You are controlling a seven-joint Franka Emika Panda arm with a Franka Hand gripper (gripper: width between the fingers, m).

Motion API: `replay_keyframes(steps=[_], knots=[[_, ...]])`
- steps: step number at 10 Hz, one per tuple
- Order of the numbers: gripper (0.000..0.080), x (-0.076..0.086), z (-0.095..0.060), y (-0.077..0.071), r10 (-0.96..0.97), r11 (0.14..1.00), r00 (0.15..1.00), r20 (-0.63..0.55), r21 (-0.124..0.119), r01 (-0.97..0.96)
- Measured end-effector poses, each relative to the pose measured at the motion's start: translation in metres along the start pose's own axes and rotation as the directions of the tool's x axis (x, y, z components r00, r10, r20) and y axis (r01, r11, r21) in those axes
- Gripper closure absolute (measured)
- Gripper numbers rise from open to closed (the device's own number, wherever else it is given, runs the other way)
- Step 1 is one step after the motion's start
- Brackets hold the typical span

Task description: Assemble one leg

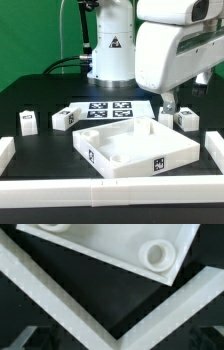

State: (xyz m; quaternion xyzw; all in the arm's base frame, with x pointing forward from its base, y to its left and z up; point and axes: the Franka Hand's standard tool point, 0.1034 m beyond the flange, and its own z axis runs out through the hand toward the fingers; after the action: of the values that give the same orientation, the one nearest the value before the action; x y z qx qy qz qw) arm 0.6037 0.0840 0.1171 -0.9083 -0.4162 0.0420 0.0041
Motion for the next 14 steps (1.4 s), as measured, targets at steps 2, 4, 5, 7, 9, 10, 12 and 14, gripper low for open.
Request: replay_keyframes(steps=[2, 4, 5, 7, 9, 10, 12, 14], knots=[[0.0150, 0.000, 0.000, 0.000, 0.000, 1.000, 1.000, 0.000, 0.000, 0.000], [0.0150, 0.000, 0.000, 0.000, 0.001, 1.000, 1.000, 0.000, 0.002, -0.001], [0.0150, 0.000, 0.001, -0.001, 0.001, 1.000, 1.000, 0.000, 0.002, -0.001], [0.0150, -0.001, 0.001, -0.001, 0.001, 1.000, 1.000, 0.001, 0.003, -0.001], [0.0150, -0.001, 0.001, -0.001, 0.001, 1.000, 1.000, 0.001, 0.003, -0.001], [0.0150, -0.003, -0.001, 0.002, -0.018, 1.000, 1.000, -0.009, -0.004, 0.018], [0.0150, -0.041, 0.015, -0.007, -0.209, 0.976, 0.975, -0.079, -0.083, 0.203], [0.0150, -0.076, 0.041, -0.013, -0.379, 0.924, 0.924, -0.051, -0.068, 0.375]])
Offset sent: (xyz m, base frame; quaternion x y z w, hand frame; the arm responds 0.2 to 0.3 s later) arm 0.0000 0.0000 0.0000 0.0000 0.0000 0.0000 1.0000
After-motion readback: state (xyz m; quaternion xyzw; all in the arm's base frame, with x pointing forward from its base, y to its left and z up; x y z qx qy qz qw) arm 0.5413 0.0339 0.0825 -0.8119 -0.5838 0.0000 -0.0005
